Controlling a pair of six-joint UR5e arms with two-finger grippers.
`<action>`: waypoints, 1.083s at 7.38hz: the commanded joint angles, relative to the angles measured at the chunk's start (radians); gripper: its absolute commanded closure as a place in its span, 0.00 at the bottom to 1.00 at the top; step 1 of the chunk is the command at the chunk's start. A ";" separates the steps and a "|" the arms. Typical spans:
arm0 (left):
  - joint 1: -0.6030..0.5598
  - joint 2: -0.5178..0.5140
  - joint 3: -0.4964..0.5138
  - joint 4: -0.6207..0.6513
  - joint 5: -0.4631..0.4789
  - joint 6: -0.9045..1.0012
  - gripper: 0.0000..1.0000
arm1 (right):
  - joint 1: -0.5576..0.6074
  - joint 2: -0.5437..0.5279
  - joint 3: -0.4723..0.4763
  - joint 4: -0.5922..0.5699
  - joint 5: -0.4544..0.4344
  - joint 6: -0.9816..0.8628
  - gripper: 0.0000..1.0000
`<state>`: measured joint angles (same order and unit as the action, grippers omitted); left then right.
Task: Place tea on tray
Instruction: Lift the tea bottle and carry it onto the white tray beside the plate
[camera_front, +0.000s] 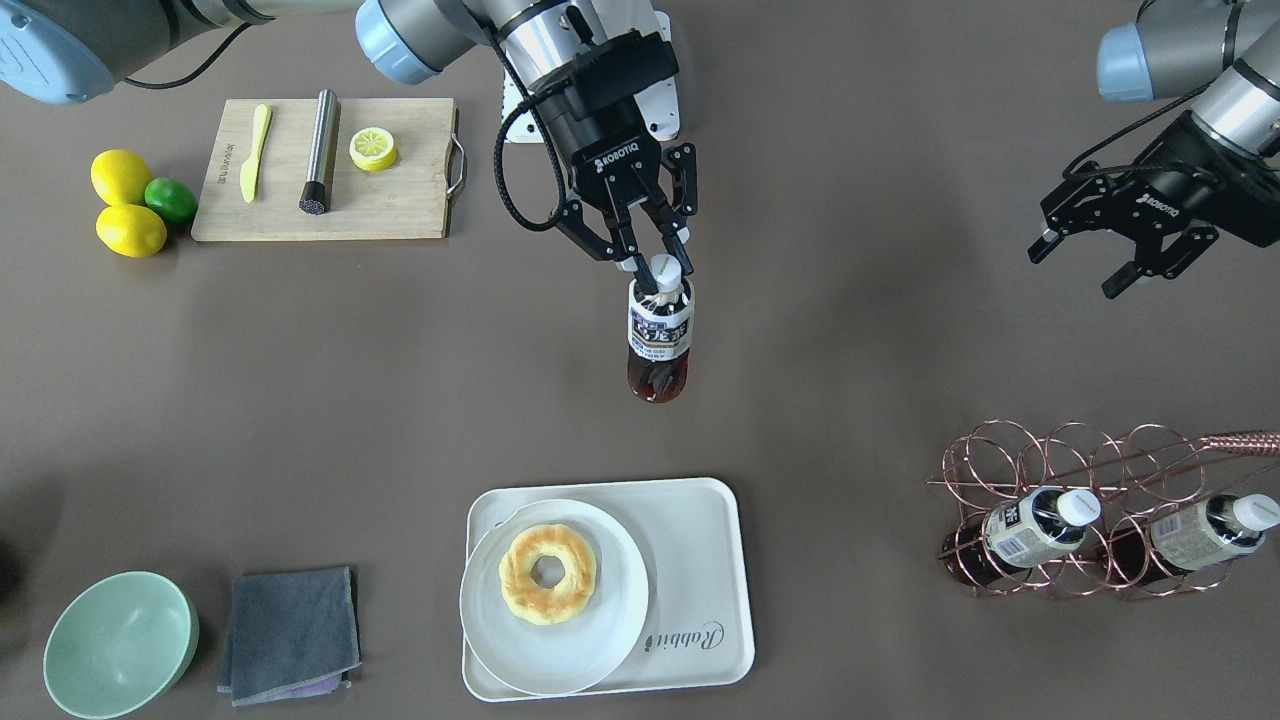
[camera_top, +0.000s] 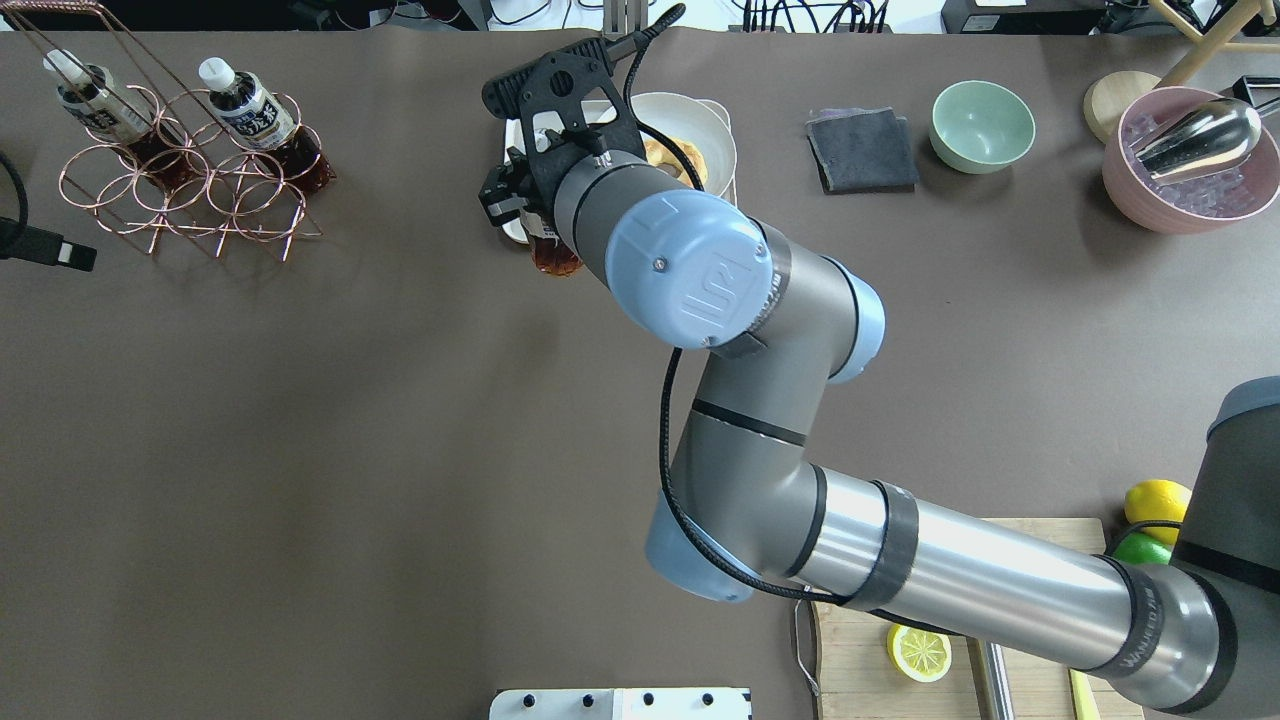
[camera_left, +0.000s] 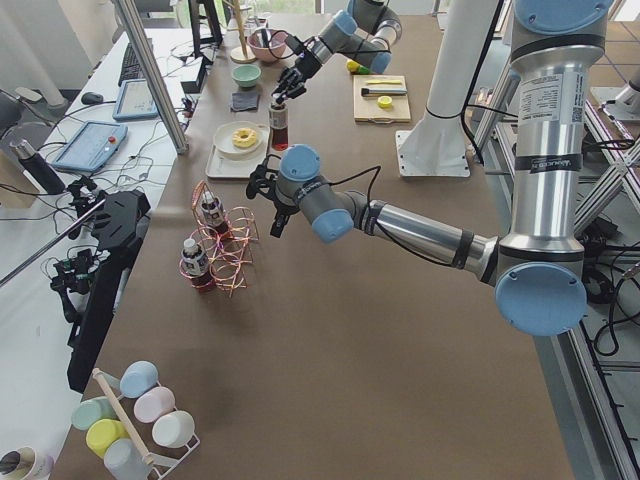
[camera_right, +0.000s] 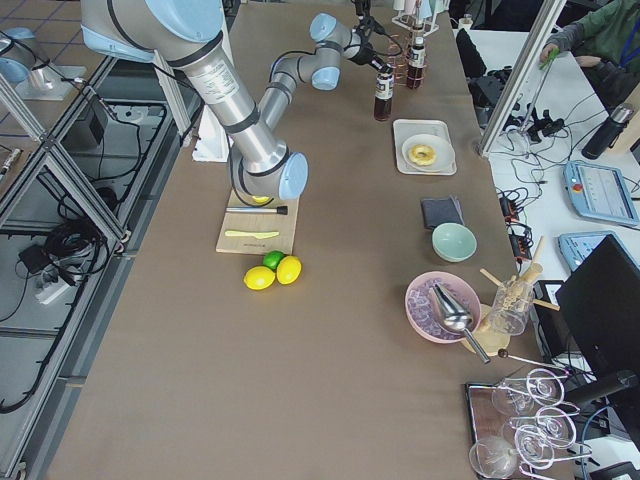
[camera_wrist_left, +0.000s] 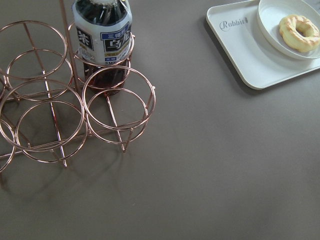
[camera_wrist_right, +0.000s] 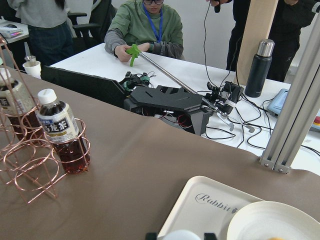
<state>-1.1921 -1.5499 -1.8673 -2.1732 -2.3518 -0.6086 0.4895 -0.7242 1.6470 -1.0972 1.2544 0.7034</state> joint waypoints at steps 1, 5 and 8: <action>-0.168 -0.004 -0.003 0.308 -0.015 0.297 0.02 | 0.053 0.179 -0.261 0.002 0.026 0.063 1.00; -0.221 -0.006 -0.009 0.371 -0.015 0.392 0.02 | 0.112 0.322 -0.634 0.163 0.059 0.068 1.00; -0.221 -0.009 -0.010 0.369 -0.015 0.392 0.02 | 0.116 0.322 -0.705 0.261 0.063 0.068 1.00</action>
<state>-1.4122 -1.5565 -1.8769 -1.8040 -2.3669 -0.2168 0.6032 -0.4038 0.9931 -0.9097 1.3154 0.7715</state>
